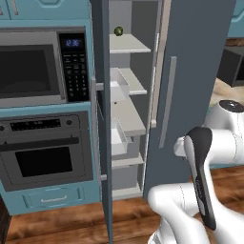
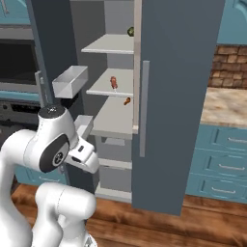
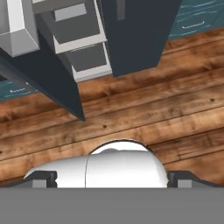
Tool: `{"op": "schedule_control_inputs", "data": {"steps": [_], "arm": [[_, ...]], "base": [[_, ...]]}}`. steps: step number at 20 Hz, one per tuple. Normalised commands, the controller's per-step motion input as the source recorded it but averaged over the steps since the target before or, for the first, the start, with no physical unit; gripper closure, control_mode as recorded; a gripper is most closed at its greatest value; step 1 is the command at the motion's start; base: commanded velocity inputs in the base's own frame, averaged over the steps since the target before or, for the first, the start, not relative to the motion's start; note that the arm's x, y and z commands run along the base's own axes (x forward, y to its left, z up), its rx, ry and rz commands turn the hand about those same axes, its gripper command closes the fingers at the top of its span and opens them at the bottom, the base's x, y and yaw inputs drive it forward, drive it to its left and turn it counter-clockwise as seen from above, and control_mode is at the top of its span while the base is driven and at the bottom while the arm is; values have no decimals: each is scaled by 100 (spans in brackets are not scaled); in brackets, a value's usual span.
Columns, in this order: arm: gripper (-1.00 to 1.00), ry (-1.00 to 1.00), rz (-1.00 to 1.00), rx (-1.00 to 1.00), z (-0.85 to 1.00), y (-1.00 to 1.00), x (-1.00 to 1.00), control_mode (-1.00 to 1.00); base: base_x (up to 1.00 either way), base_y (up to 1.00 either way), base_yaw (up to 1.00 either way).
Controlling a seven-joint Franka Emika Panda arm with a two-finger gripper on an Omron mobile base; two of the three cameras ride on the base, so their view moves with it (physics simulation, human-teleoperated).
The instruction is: Store the kebab skewer in the freezer for long-term storage. Close the freezer door after placing the cooked food.
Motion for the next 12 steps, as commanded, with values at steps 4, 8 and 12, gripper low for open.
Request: {"op": "schedule_control_inputs", "data": {"steps": [4,8,12], "arm": [[-100,-20,-19,-4,0,76,2,-100],[-100,-38,-38,-15,0,97,9,-100],[-100,-40,-34,-21,0,100,15,-100]], "base": [[0,0,0],[0,0,0],[0,0,0]]}}
